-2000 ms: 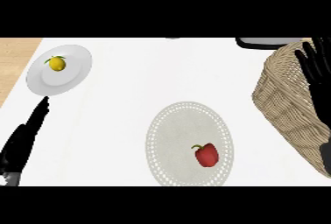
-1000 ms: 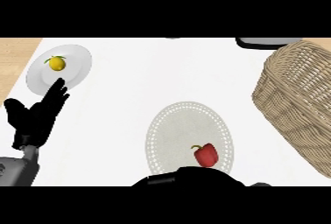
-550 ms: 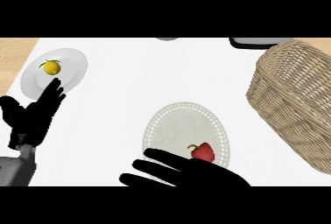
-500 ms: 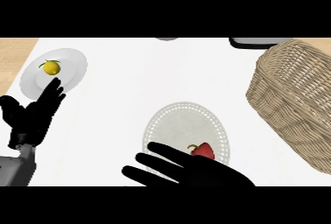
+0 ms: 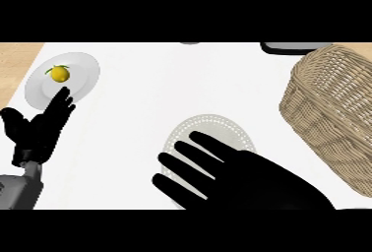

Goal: Pick the bell pepper from the placemat and place it in the basket

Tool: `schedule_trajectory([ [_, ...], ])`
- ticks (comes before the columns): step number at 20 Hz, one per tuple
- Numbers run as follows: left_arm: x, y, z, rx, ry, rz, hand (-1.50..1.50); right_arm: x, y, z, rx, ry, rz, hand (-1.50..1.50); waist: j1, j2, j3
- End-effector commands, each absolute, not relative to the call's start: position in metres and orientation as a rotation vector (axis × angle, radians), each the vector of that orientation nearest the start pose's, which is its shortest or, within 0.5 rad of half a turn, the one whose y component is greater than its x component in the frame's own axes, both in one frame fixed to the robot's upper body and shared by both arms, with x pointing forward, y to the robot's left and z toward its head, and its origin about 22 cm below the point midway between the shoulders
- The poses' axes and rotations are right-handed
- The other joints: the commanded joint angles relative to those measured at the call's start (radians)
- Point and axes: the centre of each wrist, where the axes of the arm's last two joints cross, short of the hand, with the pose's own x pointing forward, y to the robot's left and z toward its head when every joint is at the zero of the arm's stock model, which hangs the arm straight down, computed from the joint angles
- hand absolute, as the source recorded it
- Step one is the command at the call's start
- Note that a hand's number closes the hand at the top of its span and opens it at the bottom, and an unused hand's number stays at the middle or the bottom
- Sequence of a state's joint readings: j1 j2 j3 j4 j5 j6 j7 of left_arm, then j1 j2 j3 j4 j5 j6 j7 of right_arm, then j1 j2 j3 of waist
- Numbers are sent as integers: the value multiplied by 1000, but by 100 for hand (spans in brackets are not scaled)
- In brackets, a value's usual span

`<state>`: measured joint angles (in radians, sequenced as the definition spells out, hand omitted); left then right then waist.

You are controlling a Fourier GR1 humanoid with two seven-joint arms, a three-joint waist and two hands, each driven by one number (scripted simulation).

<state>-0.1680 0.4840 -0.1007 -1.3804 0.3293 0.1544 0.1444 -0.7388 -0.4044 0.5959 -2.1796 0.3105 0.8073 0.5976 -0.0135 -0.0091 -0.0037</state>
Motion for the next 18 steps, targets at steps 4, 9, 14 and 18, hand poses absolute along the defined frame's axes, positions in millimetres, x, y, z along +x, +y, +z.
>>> schedule_trajectory([
  [4,287,328,30,218,-1368,-48,0,206,-143,275,-305,-1512,2073,-150,-5,3,2],
  [9,280,310,29,199,-1378,-58,0,217,-187,273,-180,-1551,1965,-150,12,8,4],
  [14,296,313,31,198,-1383,-76,0,210,-195,242,-123,-1630,1880,-150,12,12,5],
  [18,293,320,49,188,-1393,-84,0,217,-200,214,-102,-1627,1872,-150,23,14,6],
])
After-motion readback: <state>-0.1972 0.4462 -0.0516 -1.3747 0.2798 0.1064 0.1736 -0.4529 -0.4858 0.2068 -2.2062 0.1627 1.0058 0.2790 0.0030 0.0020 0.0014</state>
